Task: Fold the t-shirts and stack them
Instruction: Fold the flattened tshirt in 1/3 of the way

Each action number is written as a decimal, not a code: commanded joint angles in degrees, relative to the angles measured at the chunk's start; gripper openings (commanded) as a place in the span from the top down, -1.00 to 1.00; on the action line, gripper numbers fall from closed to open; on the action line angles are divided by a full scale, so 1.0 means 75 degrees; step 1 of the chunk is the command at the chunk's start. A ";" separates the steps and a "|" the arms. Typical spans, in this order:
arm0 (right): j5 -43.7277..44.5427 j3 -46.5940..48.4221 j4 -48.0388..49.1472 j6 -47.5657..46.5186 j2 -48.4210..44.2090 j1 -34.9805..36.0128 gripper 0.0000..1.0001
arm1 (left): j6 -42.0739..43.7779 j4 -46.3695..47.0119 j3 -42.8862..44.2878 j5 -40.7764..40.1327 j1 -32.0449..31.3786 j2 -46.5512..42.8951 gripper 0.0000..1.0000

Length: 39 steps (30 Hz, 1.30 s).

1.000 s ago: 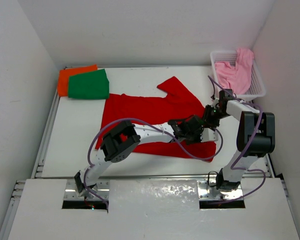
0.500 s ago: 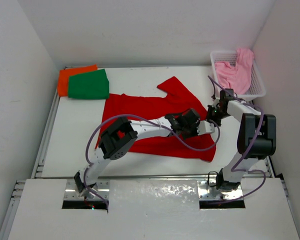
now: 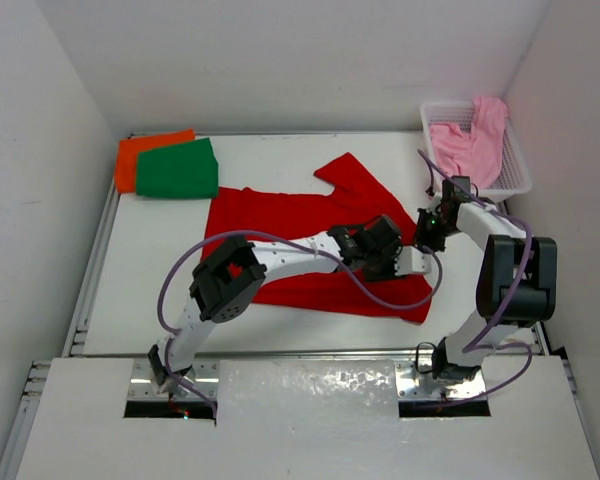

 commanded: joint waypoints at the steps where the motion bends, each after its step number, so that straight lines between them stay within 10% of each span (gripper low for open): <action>1: -0.0119 0.0047 0.0154 0.0029 0.0180 -0.0047 1.00 | -0.0008 0.0714 0.0214 0.0337 -0.0263 0.0071 0.35; 31: -0.0166 0.0036 0.0130 -0.0065 0.0074 -0.0047 1.00 | -0.0326 0.1582 0.0132 0.0186 -0.0252 0.0904 0.16; 39: -0.0166 0.0024 0.0119 -0.0089 0.0039 -0.0047 1.00 | -0.0442 0.1537 0.0342 -0.0214 -0.0205 0.0951 0.70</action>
